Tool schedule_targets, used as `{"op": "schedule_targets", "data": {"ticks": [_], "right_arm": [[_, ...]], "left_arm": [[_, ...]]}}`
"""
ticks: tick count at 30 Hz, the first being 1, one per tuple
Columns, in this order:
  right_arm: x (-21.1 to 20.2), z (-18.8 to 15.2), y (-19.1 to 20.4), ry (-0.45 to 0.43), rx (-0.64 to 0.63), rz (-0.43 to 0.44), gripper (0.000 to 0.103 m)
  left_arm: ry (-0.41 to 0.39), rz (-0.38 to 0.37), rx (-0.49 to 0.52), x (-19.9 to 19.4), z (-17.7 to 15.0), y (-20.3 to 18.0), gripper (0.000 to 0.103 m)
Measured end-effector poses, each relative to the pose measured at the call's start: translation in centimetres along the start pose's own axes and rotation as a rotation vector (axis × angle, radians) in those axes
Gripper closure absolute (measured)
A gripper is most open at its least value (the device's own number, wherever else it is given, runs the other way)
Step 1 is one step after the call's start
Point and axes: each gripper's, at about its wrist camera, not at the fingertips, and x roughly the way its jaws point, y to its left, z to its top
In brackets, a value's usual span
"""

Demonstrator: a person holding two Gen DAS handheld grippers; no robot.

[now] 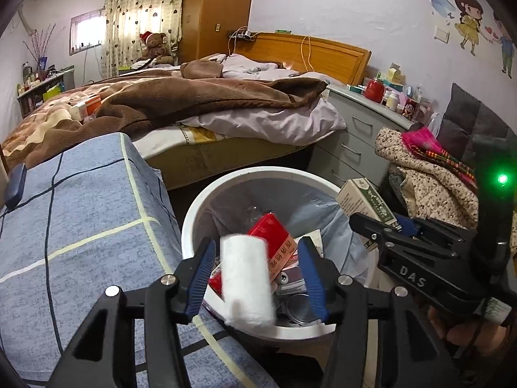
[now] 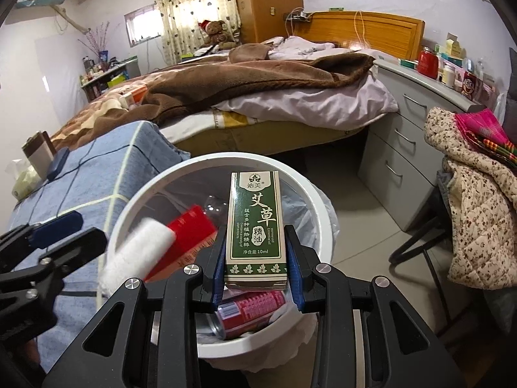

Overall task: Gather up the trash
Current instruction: 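Open both grippers over the bin to drop the tissue and green box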

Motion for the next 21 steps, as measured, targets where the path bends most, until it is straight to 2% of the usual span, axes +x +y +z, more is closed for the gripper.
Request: {"op": "schedule_targets", "data": {"ticks": [2, 3, 4, 10, 21], "right_arm": [[0.1, 0.1, 0.1, 0.004, 0.001, -0.004, 0.055], [0.0, 0.0, 0.0, 0.003, 0.003, -0.001, 0.042], [-0.2, 0.0, 0.0, -0.003, 0.005, 0.004, 0.039], [-1.0, 0.0, 0.4, -0.024, 0.002, 0.009, 0.039], [-4.2, -1.6, 2.2, -0.112, -0.016, 0.052, 0.039]], "left_arm": [[-0.003, 0.013, -0.003, -0.1, 0.0, 0.1, 0.041], [-0.006, 0.016, -0.005, -0.2, 0.0, 0.1, 0.037], [-0.006, 0.012, -0.008, -0.3, 0.0, 0.2, 0.037], [-0.015, 0.041, -0.023, -1.4, -0.4, 0.8, 0.036], [-0.107, 0.12, -0.047, -6.1, -2.4, 1.9, 0.03]]}}
